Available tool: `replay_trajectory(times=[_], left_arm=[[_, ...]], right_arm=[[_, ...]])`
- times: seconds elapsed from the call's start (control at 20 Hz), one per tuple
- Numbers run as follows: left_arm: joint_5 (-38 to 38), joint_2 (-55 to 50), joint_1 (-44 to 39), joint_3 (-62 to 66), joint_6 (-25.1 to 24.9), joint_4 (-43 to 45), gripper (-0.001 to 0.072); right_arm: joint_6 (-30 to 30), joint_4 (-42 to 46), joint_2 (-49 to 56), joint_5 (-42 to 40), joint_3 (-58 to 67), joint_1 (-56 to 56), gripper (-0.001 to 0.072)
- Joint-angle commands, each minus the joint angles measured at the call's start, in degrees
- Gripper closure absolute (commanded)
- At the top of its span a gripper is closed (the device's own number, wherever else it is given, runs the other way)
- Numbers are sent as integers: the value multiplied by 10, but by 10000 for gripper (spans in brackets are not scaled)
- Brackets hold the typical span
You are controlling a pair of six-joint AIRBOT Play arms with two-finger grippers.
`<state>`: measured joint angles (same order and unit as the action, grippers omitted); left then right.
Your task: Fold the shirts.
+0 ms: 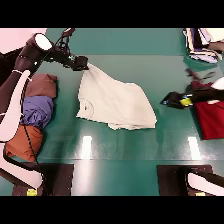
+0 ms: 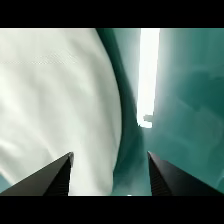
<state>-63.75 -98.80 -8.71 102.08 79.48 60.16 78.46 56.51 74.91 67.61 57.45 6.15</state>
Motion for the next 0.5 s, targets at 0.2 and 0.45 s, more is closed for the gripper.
replay_trajectory(times=[0.2,0.45], left_arm=[[-15,1,0,5,0,1,685],[-20,1,0,5,0,1,686]], right_arm=[[-7,0,207,-79,165,114,179],[-13,2,265,-54,259,122,697]])
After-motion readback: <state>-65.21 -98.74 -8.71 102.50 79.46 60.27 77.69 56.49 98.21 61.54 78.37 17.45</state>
